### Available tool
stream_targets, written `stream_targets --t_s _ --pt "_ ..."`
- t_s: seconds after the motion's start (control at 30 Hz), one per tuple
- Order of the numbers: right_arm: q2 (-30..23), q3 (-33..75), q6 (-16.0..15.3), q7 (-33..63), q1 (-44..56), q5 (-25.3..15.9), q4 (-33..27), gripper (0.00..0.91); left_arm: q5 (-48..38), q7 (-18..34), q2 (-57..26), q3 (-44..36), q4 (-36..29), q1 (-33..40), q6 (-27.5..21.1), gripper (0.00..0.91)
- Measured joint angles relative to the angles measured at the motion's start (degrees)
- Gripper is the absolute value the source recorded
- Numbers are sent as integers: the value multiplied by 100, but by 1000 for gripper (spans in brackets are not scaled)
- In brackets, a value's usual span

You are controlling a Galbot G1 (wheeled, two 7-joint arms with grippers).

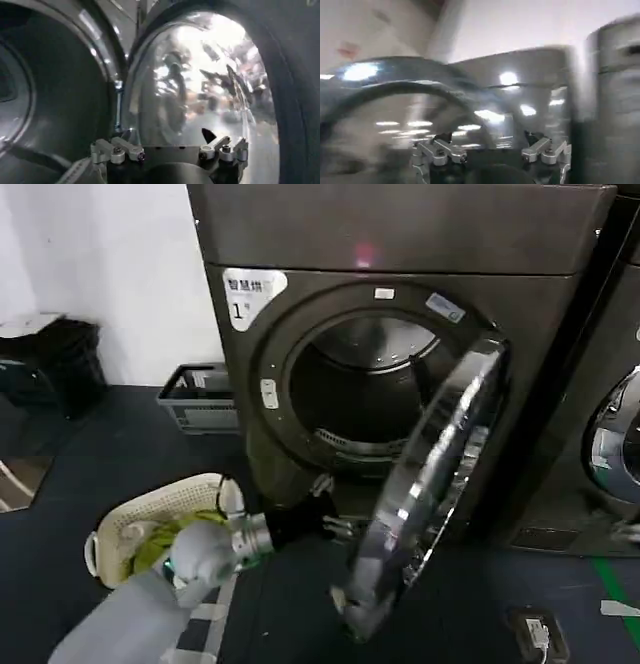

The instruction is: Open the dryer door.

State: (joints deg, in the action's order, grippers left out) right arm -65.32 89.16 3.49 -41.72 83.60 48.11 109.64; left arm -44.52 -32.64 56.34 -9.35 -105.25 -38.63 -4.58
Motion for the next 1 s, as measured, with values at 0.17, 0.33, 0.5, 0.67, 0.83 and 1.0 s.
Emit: stream_targets --t_s 0.17,0.33,0.5,0.67,0.83,1.0 --pt "-151 468 -187 908 259 16 234 907 -63 82 151 -282 -24 115 14 907" --pt "-276 867 -415 1776 458 -180 350 907 -84 142 297 -611 -35 292 -12 907" --pt "-388 1119 -783 2422 642 -535 437 907 -86 249 504 -1039 94 560 19 907" --pt "-396 1380 -1210 3051 699 -766 437 907 -83 289 721 -1488 276 860 88 907" --pt "-316 1689 -1612 3685 776 -930 314 907 -93 317 1015 -1902 532 1210 142 907" --pt "-267 2063 -1778 4014 893 -1024 235 907 -89 367 1449 -2191 864 1525 169 907"
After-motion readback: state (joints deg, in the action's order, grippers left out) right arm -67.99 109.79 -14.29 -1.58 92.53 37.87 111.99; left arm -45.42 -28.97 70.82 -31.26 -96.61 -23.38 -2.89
